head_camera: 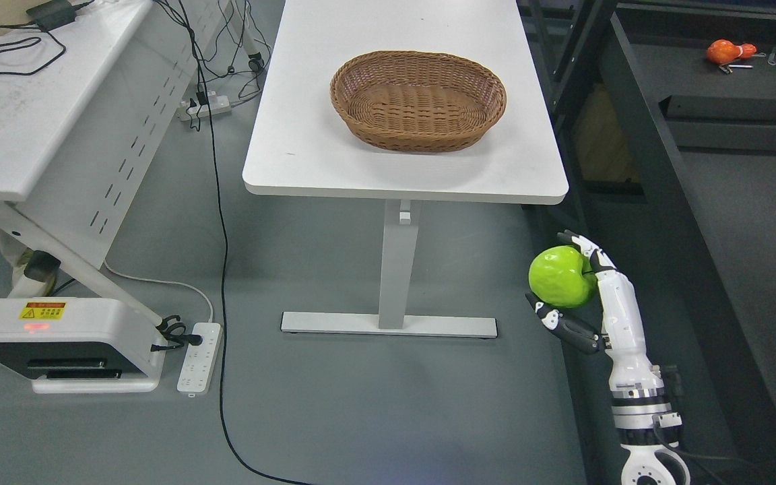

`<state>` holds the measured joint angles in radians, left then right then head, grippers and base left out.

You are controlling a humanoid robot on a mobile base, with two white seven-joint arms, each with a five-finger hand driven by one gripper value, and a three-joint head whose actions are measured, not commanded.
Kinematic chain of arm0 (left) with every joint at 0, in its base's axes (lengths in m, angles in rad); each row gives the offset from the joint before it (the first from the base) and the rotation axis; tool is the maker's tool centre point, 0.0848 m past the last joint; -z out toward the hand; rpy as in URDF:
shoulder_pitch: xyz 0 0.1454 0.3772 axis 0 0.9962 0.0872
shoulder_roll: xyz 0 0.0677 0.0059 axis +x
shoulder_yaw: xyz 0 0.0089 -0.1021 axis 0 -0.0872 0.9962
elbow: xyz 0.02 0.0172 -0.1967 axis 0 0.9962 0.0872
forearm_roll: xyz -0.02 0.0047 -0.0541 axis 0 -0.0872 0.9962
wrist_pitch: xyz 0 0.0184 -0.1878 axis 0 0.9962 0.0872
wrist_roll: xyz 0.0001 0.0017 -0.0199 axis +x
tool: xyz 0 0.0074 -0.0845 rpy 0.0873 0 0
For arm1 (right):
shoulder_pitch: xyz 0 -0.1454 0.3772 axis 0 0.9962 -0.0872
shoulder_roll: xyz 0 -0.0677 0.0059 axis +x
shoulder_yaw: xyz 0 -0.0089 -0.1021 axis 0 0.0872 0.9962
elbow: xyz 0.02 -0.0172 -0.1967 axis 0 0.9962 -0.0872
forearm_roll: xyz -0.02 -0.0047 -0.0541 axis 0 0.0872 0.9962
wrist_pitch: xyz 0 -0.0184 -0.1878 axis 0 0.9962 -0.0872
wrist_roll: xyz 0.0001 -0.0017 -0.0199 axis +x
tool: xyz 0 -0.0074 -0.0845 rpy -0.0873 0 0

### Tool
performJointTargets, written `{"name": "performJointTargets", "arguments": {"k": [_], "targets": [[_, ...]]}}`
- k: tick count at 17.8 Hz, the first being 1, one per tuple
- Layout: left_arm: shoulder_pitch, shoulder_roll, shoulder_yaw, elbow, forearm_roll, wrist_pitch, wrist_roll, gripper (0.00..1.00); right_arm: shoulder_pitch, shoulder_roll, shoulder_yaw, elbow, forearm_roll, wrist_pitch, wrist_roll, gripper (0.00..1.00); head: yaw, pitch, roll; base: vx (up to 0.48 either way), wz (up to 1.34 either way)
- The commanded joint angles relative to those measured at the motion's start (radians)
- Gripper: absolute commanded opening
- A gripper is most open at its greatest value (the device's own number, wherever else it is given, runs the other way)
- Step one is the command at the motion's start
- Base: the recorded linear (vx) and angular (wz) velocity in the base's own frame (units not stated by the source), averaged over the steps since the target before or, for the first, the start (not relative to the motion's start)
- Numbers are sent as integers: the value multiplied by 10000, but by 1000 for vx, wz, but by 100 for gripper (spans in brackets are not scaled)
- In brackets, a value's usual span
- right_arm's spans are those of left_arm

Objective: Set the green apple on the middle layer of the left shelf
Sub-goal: 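Hold the green apple in the right hand while turning toward the shelf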

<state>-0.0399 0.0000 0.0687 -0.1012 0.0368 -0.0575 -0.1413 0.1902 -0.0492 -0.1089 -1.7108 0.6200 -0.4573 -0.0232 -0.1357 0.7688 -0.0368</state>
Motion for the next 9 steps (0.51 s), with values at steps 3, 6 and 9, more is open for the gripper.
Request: {"name": "performJointTargets", "arguments": {"k": [3,6,9], "targets": [[0,175,-27,0,0,-8,2,100,261,-15,476,35,12,-13,17,0,0,0,0,-210,37],[0,175,-27,0,0,7,2,100,292,-15,476,50,12,17,2,0,0,0,0,-201,101],[0,175,4,0,0,-8,2,100,307,16,460,50,-3,33,2,0,0,0,0,-205,137]]}}
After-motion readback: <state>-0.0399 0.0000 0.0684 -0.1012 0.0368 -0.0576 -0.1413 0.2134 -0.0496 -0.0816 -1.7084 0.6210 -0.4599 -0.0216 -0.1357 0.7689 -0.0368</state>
